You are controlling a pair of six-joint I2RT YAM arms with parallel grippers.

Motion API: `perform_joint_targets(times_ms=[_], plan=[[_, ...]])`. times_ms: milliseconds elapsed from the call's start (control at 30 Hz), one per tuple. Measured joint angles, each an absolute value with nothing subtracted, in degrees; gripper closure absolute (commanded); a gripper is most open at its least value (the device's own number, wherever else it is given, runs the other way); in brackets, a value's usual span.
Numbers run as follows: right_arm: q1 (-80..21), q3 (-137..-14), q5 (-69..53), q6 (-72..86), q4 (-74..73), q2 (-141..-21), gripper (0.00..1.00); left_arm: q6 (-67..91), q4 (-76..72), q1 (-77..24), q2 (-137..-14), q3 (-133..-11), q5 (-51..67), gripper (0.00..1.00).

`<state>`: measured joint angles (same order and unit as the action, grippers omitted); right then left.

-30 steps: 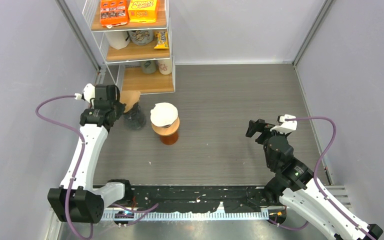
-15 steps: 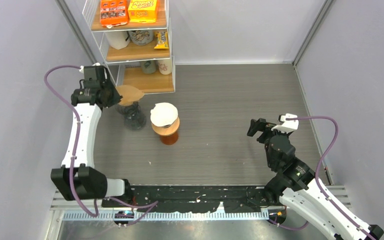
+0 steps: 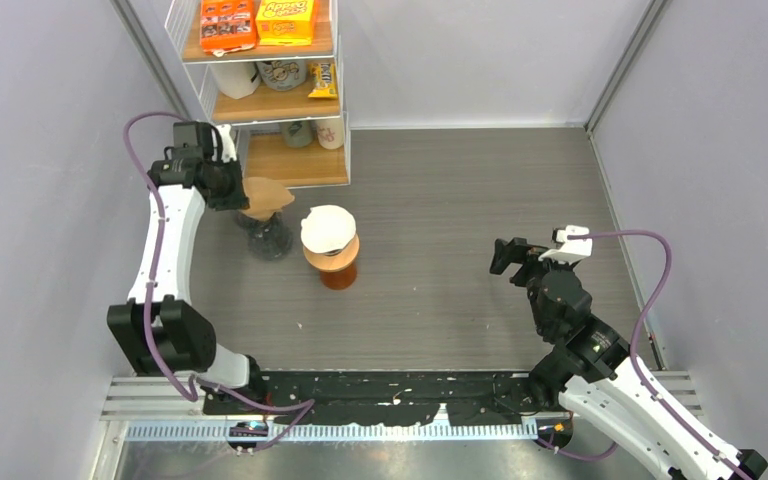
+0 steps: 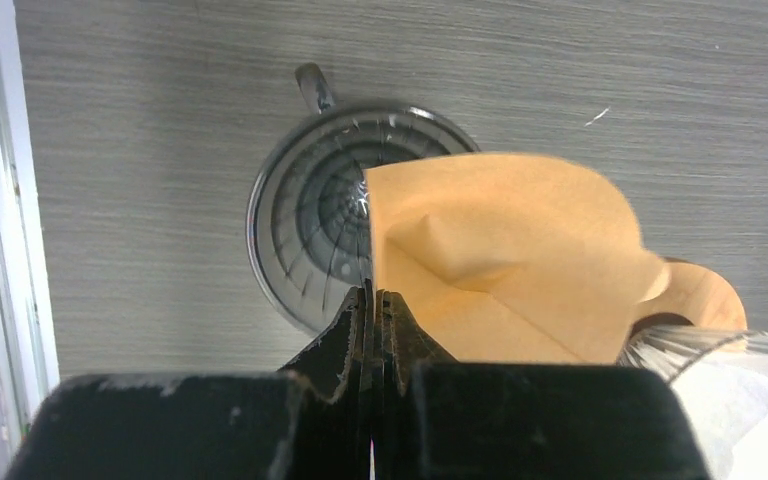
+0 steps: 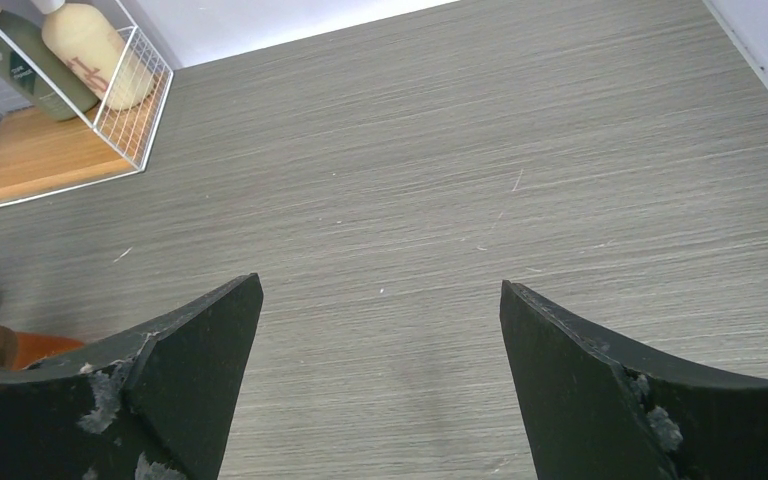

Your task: Place the coffee filter in the dripper

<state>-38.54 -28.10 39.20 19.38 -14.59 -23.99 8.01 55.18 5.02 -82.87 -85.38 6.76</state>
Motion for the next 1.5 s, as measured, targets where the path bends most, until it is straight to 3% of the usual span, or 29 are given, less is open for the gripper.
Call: perform_joint_targets(times_ms=[133,333,633,733,767,1300,1500], plan=[[-38.54,-28.10,38.17,19.38,-14.55,-23.99,0.05,4.67,56.21,5.04,-87.59,-88.71,6.63,0.95],[-38.54,-28.10,37.36,19.38,-13.91,-24.32,0.04,2.46,56.97,5.06,-88.68,-89.03,5.54,0.61],[-38.54,-28.10,36.71,19.38,-13.72,-25.76,0.04,4.01,57.08,5.06,-85.14,-90.02,4.38,0.27],[-38.54,-28.10,36.71,19.38,-13.72,-25.74,0.05,5.61,57.32,5.06,-83.59,-91.81,3.49,0.04],[-38.54,-28.10,36.71,19.38,-13.69,-25.74,0.05,6.39,57.30,5.06,-82.91,-92.29,3.20,0.01],[-38.54,-28.10,37.23,19.42,-13.78,-24.56,0.05,25.32,56.38,-0.67,-71.70,-90.52,-5.96,0.01],[-38.54,-28.10,37.56,19.59,-13.80,-23.70,0.05,28.34,56.51,-1.61,-77.36,-90.52,-8.36,0.20]])
